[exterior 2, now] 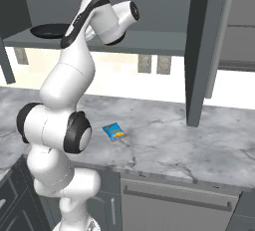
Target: Pick the pan from the cabinet and place it on the stove. Then turn on the stove burner for the pan.
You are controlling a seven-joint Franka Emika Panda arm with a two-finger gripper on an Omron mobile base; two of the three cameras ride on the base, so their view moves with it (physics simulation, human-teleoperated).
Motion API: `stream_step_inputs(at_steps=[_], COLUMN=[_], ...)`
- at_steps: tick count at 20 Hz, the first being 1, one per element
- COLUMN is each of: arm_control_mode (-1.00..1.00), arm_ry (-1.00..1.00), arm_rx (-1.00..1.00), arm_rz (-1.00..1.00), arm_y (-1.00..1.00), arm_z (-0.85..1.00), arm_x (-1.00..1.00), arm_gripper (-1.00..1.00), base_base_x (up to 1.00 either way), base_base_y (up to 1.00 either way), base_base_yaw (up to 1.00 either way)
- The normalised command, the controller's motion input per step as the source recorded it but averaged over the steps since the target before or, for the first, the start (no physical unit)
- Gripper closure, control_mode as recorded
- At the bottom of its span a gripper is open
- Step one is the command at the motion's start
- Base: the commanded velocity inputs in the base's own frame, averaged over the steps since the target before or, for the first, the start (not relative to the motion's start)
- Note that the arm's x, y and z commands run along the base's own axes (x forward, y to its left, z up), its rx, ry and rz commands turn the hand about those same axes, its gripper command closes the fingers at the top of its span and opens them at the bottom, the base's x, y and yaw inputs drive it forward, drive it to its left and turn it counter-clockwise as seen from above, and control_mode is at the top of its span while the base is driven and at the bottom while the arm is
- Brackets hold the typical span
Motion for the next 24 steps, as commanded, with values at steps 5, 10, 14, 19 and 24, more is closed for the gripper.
stream_step_inputs(at_steps=[5, 10, 14, 19, 24], arm_control_mode=[-1.0, -1.0, -1.0, -1.0, -1.0], arm_ry=[0.0, 0.0, 0.0, 0.0, 0.0], arm_rx=[0.0, 0.0, 0.0, -0.01, -0.02], arm_rz=[0.0, 0.0, 0.0, 0.0, 0.0], arm_y=[0.0, 0.0, 0.0, 0.0, 0.0], arm_z=[-0.18, -0.19, -0.11, 0.0, 0.0], arm_x=[0.38, 0.4, 0.38, 0.35, 0.36], arm_gripper=[-1.0, -1.0, -1.0, -1.0, -1.0], base_base_x=[0.0, 0.0, 0.0, 0.0, 0.0], base_base_y=[0.0, 0.0, 0.0, 0.0, 0.0], base_base_yaw=[0.0, 0.0, 0.0, 0.0, 0.0])
